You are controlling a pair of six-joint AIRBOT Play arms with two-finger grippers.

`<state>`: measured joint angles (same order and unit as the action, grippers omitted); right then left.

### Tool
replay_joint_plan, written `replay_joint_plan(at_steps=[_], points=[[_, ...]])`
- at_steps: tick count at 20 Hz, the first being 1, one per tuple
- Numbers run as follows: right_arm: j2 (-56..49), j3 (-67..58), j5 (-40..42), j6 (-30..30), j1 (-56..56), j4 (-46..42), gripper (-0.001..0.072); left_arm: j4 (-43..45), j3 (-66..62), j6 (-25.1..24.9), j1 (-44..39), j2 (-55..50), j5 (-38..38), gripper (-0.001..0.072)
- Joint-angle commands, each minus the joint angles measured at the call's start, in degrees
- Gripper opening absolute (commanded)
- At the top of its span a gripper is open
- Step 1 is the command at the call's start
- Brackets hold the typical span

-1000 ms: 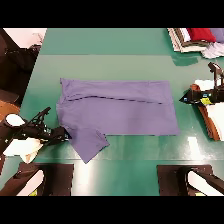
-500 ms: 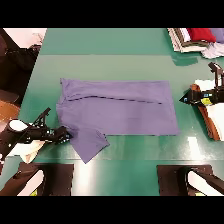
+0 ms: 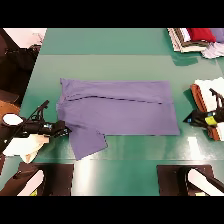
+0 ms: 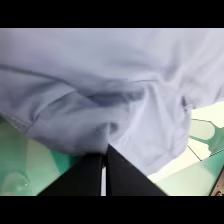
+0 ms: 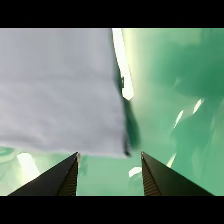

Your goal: Fold the shirts.

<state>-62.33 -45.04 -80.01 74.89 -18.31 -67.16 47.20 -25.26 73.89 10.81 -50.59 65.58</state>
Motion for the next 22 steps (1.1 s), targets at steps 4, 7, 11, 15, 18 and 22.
replay_joint_plan(at_steps=[4, 7, 11, 15, 18, 22], points=[[0.0, 12.9, 6.1, -3.9, -5.7, 5.9, 0.045, -0.3, -1.9, -0.7, 0.0, 0.0, 0.1, 0.0026], [0.0, 14.5, 9.2, -4.1, -5.7, 9.2, 0.0449, -0.3, -1.9, -0.7, 0.0, 0.0, 0.0, 0.0026], [-0.2, 14.5, 8.2, -4.1, -5.7, 9.2, 0.0439, -0.3, -1.9, -0.7, 0.0, 0.0, 0.0, 0.0026], [-0.1, 14.5, 5.4, -5.0, -5.7, 9.2, 0.0114, -0.2, -1.9, -0.9, 0.0, 0.0, 1.7, 0.0025], [0.1, 13.5, 1.4, -7.0, -5.7, 8.3, 0.0018, 0.1, -3.1, -1.5, 0.0, 0.1, 4.7, 0.0023], [8.8, 9.7, -4.0, -6.8, -6.2, 4.7, 0.0017, 0.7, -4.8, -0.5, 0.0, 6.1, 9.4, 0.0022]])
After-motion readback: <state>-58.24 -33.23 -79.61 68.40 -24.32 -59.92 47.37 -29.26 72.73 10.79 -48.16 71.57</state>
